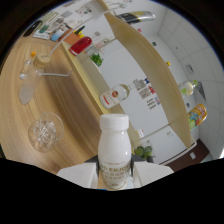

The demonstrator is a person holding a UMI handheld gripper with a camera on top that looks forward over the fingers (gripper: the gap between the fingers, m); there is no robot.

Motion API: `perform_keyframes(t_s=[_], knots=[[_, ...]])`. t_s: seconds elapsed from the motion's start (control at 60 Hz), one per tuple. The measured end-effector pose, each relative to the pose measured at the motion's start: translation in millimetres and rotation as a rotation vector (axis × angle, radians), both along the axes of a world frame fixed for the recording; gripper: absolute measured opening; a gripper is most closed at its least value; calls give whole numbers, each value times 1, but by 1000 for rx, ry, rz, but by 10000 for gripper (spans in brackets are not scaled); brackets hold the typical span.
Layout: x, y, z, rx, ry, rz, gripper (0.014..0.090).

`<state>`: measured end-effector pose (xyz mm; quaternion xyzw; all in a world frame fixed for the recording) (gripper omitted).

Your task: Make me a cup of Mount Fuji.

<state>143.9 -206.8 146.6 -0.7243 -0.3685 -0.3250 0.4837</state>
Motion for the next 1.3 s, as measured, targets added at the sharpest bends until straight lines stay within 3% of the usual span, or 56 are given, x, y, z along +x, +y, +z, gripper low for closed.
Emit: perform_keyframes(t_s=[0.3,0.633,0.783,0.933,1.2,1.3], knots=[[-19,10,1,-17,-608,218,484],[-33,16,-22,-85,-1044,376,488],[-31,17,-11,-76,-982,346,486],[-29,15,14,-20,-751,262,484],[-23,-17,60,128,280,-9,490],[-12,-19,46,132,616,-111,490]])
